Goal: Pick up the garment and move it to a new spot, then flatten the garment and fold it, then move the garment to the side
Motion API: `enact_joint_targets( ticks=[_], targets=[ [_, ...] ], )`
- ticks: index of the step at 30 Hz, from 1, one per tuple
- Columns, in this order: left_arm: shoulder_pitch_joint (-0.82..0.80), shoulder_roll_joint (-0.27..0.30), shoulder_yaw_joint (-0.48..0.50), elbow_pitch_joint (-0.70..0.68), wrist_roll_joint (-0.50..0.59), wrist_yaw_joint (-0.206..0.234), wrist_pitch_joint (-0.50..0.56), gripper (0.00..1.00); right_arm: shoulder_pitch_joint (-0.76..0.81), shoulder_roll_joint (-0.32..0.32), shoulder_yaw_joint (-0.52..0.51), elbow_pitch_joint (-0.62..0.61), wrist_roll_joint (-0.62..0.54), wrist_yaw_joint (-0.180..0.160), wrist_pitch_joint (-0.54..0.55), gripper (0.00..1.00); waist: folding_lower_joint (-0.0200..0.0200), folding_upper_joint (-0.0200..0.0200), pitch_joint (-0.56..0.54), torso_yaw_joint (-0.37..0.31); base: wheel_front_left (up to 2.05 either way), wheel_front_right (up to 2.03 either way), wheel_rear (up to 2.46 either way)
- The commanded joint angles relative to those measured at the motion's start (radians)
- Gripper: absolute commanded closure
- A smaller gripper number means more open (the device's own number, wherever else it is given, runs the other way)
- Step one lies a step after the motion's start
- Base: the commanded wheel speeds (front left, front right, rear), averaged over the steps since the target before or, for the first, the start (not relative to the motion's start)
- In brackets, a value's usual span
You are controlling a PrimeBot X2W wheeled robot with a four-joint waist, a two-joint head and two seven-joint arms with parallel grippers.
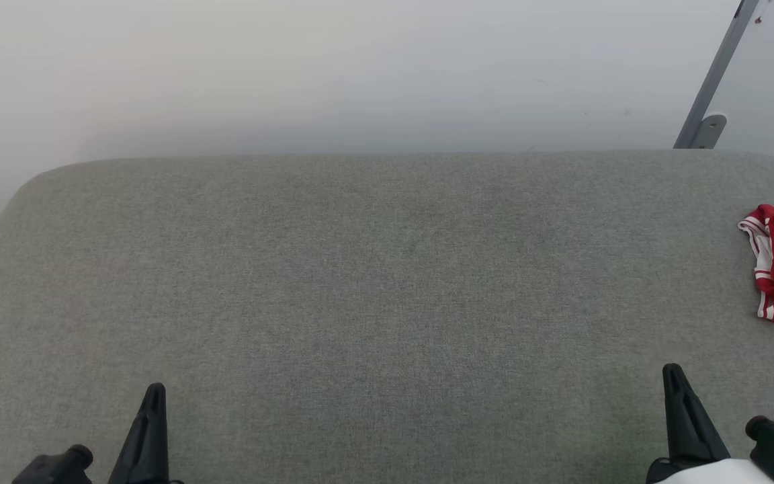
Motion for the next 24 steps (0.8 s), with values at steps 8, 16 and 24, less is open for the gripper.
enact_joint_targets(
  ticks=[8, 16, 24],
  targets=[
    [-0.058, -0.002, 0.012, 0.009, -0.165, 0.000, 0.037, 1.00, -0.052, 0.000, -0.007, 0.001, 0.171, 0.000, 0.045, 1.00, 0.0000, -0.0001, 0.001, -0.001, 0.00, 0.00, 0.00],
    [-0.081, -0.009, 0.017, 0.025, -0.274, -0.001, 0.065, 1.00, -0.071, 0.000, -0.011, 0.010, 0.284, 0.000, 0.075, 1.00, 0.0000, -0.0001, 0.002, -0.002, 0.00, 0.00, 0.00],
    [-0.104, -0.017, 0.024, 0.038, -0.388, -0.001, 0.094, 1.00, -0.092, 0.001, -0.014, 0.020, 0.403, 0.000, 0.106, 1.00, 0.0000, -0.0001, 0.003, -0.003, 0.00, 0.00, 0.00]
  ],
)
